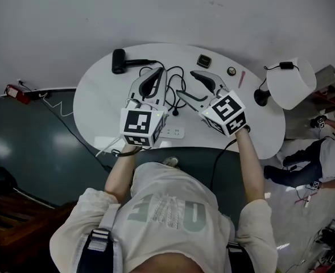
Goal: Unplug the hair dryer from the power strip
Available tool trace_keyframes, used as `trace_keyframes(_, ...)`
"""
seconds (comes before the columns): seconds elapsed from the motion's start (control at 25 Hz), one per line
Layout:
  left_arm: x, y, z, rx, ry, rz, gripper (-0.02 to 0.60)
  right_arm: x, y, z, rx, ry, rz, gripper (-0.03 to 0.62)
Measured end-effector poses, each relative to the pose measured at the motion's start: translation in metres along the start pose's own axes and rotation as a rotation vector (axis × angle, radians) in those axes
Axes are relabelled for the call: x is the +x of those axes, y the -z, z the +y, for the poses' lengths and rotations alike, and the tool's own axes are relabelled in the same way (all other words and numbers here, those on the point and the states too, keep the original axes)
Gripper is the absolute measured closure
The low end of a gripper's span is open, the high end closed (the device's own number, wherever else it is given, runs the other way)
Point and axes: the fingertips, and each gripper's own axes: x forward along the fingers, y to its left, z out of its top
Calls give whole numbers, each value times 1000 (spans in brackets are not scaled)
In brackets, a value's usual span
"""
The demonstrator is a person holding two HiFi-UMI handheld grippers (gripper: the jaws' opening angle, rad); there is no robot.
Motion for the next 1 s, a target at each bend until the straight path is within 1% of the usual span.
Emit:
trace_keyframes(0.12,-3,-22,-3,2,18,-29,575,-37,-69,-21,44,146,-257,319)
trace_keyframes(0.2,-6,-37,-7,10,23,-51,575,-64,-101,-25,67,224,-400,320)
trace_keyframes(0.32,-10,-55,-16,19,24,-74,575,-101,-124,-24,88,371,-550,322)
trace_keyframes(0.36,-11,-60,-19,23,24,-76,575,-112,-127,-24,95,428,-584,333)
trace_keyframes(0.4,-12,-64,-22,31,21,-77,575,-121,-128,-24,102,484,-609,362)
trace_keyframes(0.48,-13,-70,-26,57,12,-83,575,-135,-125,-23,112,579,-629,395)
trace_keyframes(0.56,-15,-74,-31,73,9,-94,575,-142,-116,-20,116,652,-615,445)
trace_keyframes(0.64,-17,-75,-35,78,13,-98,575,-147,-106,-19,130,714,-595,519)
trace_keyframes(0.68,-18,-76,-36,80,16,-97,575,-149,-101,-18,143,739,-588,570)
trace_keyframes(0.72,-19,-76,-37,82,17,-98,575,-150,-96,-18,158,754,-580,589)
trace_keyframes(0.88,-20,-83,-41,62,33,-130,575,-151,-84,-18,192,774,-546,589)
trace_keyframes(1.0,-21,-85,-42,83,30,-129,575,-154,-83,-20,197,779,-543,589)
